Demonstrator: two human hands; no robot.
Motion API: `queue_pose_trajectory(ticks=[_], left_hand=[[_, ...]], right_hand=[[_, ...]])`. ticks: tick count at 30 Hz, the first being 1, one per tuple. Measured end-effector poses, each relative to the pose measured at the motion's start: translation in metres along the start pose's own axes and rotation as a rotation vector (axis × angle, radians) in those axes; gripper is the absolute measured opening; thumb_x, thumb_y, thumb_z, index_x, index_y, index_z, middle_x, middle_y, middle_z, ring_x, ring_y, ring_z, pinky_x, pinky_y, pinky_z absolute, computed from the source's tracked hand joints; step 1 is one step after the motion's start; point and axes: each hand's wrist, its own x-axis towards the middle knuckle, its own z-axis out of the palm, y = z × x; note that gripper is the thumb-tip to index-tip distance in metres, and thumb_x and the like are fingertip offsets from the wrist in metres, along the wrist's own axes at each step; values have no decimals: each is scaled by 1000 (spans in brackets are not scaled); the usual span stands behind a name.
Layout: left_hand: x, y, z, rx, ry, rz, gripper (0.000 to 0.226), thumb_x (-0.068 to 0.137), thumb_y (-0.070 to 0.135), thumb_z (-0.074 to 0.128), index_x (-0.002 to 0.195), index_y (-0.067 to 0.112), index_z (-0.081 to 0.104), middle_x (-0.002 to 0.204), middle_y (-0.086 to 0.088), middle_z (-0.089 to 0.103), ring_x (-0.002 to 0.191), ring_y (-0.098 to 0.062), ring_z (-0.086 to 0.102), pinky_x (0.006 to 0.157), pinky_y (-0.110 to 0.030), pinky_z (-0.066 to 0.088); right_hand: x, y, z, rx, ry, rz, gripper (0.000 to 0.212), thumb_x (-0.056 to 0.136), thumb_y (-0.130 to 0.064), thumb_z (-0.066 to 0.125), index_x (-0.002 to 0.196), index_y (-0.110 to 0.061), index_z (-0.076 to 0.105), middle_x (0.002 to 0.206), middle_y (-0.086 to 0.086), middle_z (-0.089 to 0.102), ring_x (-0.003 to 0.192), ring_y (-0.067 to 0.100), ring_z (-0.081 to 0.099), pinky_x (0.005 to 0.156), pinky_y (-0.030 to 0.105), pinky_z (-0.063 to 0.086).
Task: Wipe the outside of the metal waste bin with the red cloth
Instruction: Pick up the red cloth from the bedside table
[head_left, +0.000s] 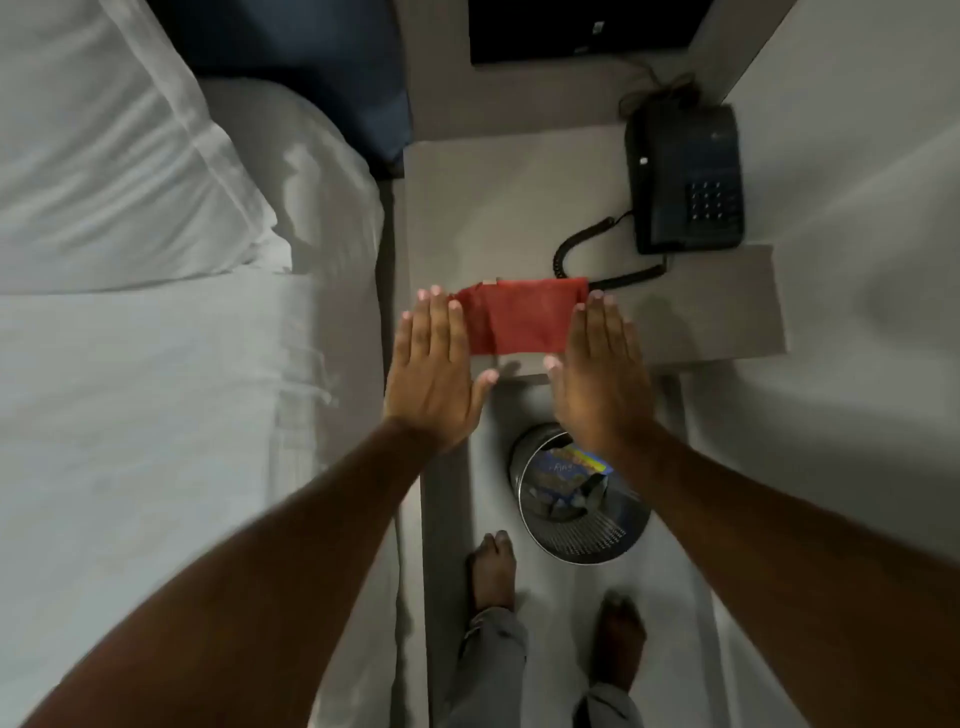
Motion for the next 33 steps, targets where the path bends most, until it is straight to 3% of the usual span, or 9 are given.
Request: queue_pose_trajectory(ticks=[2, 5, 7, 11, 15, 18, 22, 28, 33], left_hand=[[15, -1, 18, 12, -3, 23, 83, 94, 56, 18, 148, -6, 6, 157, -32, 9, 148, -42, 6, 120, -53, 9], [28, -6, 43, 33, -38, 100, 81, 96, 54, 16, 149, -5, 5, 159, -29, 6, 149, -39, 4, 121, -51, 7], [32, -13, 59, 25, -108, 135, 78, 97, 53, 15, 150, -3, 4, 160, -26, 3, 149, -37, 2, 121, -48, 4], [37, -19, 73, 1, -276, 123, 73, 98, 49, 23, 151, 3, 1, 162, -20, 0, 150, -34, -1, 120, -45, 4], [41, -20, 66, 43, -326, 131, 83, 92, 41, 45, 152, 5, 0, 163, -19, -1, 150, -34, 1, 120, -44, 6], [40, -17, 55, -40, -335, 106, 91, 87, 39, 58, 151, 4, 4, 161, -20, 12, 148, -36, 15, 119, -42, 13], [21, -8, 28, -353, -144, 67, 82, 86, 29, 62, 149, 4, 17, 128, -23, 58, 109, -39, 59, 95, -42, 48], [-57, 52, 10, -303, 115, 218, 64, 84, 1, 56, 141, -13, 31, 145, -33, 40, 138, -43, 38, 115, -52, 28], [-151, 154, 26, -259, 137, 512, 58, 83, 3, 62, 133, -18, 40, 140, -37, 44, 134, -47, 41, 111, -55, 35]], right_hand=[[14, 0, 20, 26, -21, 98, 68, 94, -28, 60, 146, 11, 40, 149, 34, 49, 139, 47, 49, 117, 55, 38], [37, -3, 40, 231, -30, 467, 57, 94, -41, 60, 128, 4, 53, 120, 25, 68, 108, 42, 68, 86, 44, 53], [52, -4, 51, 516, -49, 731, 59, 89, -48, 67, 120, 2, 58, 116, 22, 70, 103, 40, 70, 71, 34, 47], [70, -4, 65, 922, -68, 954, 61, 80, -38, 82, 124, 0, 63, 118, 17, 72, 90, 28, 69, 73, 24, 45], [78, -11, 56, 1326, -95, 1081, 34, 85, -21, 75, 114, -3, 71, 93, 6, 70, 69, 17, 63, 59, 26, 50], [72, -22, 31, 1739, -116, 1047, 10, 88, -11, 66, 96, -16, 66, 101, 4, 68, 94, 22, 68, 72, 31, 59], [35, -35, 1, 2161, -196, 763, 35, 93, -4, 44, 125, -12, 54, 137, 18, 60, 130, 37, 57, 111, 57, 44], [-71, 2, -13, 2425, -137, 599, 32, 94, -17, 51, 126, -17, 59, 111, 8, 80, 110, 28, 73, 112, 54, 45], [-191, 37, 1, 2397, 14, 658, 73, 85, -36, 72, 146, -3, 48, 134, 21, 65, 122, 34, 65, 104, 44, 54]])
